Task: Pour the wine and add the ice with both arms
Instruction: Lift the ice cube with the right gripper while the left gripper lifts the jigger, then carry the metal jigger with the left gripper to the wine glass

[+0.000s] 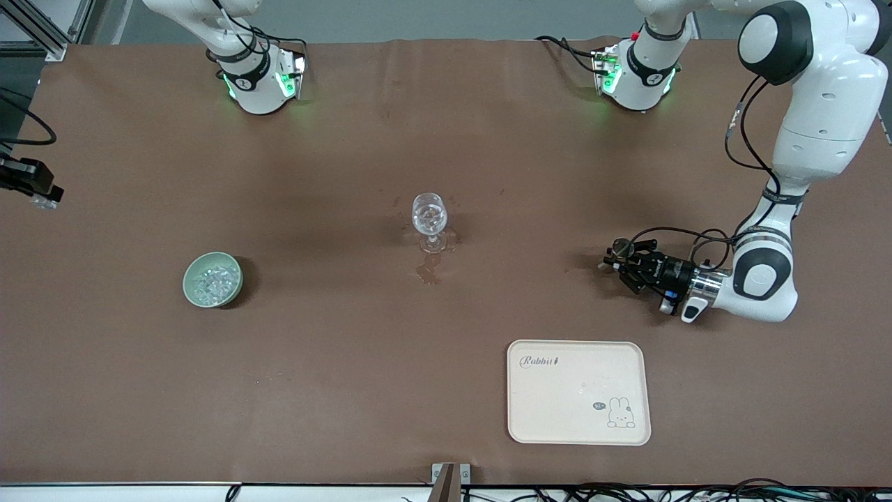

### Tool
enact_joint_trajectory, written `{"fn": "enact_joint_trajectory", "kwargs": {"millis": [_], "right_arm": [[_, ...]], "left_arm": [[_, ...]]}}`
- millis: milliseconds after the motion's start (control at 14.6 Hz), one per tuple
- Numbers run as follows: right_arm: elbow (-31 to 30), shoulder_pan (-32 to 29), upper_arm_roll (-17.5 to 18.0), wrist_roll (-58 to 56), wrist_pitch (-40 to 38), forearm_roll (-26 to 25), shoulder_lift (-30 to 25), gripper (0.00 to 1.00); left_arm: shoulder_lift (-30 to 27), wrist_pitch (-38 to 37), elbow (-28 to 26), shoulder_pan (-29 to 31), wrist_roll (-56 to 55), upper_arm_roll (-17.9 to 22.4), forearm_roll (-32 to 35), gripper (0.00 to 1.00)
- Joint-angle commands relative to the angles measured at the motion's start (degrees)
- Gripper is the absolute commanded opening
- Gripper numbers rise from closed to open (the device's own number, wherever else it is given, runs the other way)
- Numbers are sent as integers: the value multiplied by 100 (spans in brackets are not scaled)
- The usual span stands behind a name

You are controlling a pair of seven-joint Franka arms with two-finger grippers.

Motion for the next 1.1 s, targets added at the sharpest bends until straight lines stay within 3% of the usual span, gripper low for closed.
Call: {"fn": "enact_joint_trajectory", "kwargs": {"millis": [0,206,756,1031], "right_arm": [[-117,-91,47,-90,37,31,-62,0],[-318,-187,47,-90,115,75,-184,0],[-486,-188,56,-107,186,84,-299,0],[-478,-170,91,-116,169,84,-317,0]], "left_arm": [[-289,-39,-62,-2,-518,-234,-118,1],[-535,22,60,-168,-941,-551,-13,1],[-1932,962,-553,-1548,-2409,-604,-135,1],[-2231,1382,-809,-1672,-2997,-1086,-162,0]]}}
